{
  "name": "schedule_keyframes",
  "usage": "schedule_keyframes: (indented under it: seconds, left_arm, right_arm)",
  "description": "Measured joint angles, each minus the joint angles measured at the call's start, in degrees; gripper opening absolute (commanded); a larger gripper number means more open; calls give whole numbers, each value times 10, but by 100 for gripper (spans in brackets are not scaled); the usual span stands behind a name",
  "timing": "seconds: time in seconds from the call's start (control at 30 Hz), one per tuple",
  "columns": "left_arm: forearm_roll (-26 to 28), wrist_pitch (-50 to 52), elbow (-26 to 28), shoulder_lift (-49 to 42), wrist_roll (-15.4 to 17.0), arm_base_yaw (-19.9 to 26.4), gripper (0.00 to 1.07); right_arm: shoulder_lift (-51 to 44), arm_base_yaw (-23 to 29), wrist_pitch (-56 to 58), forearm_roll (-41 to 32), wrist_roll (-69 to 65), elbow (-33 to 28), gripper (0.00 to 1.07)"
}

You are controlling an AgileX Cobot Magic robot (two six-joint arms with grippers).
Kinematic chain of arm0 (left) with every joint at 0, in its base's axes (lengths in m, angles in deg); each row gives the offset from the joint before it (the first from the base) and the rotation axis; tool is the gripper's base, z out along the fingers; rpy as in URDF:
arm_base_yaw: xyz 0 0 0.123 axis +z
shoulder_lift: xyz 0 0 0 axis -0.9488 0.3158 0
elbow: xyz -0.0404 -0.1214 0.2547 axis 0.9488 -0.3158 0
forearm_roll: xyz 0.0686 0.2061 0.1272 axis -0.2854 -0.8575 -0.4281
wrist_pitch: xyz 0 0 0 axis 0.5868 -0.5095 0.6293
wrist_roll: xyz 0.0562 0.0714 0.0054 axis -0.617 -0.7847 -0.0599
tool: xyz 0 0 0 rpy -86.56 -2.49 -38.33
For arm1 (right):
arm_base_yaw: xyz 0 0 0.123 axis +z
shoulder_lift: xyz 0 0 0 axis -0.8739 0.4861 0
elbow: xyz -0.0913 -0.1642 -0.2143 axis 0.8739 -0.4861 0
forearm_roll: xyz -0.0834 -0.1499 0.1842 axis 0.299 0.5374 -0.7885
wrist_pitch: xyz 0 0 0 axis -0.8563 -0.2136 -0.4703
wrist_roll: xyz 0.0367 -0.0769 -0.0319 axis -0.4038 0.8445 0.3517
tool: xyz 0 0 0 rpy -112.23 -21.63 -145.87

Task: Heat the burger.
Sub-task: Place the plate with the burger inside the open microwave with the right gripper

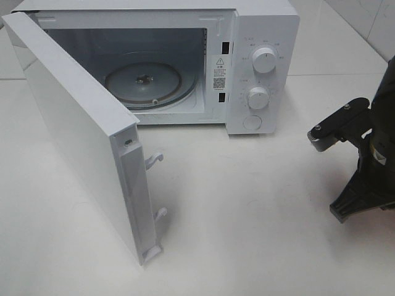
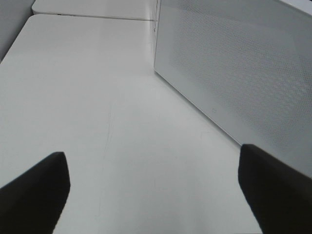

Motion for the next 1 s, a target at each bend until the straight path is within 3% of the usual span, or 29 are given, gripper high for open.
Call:
schedule_keyframes:
  seconds: [0.37, 1.0]
  left_arm:
    - [0, 0, 0, 0, 0, 0, 86]
    - [0, 0, 0, 0, 0, 0, 86]
  right_arm:
    - [-53, 72, 21, 0, 0, -36, 0]
    - [-105, 215, 66, 9, 0, -43, 0]
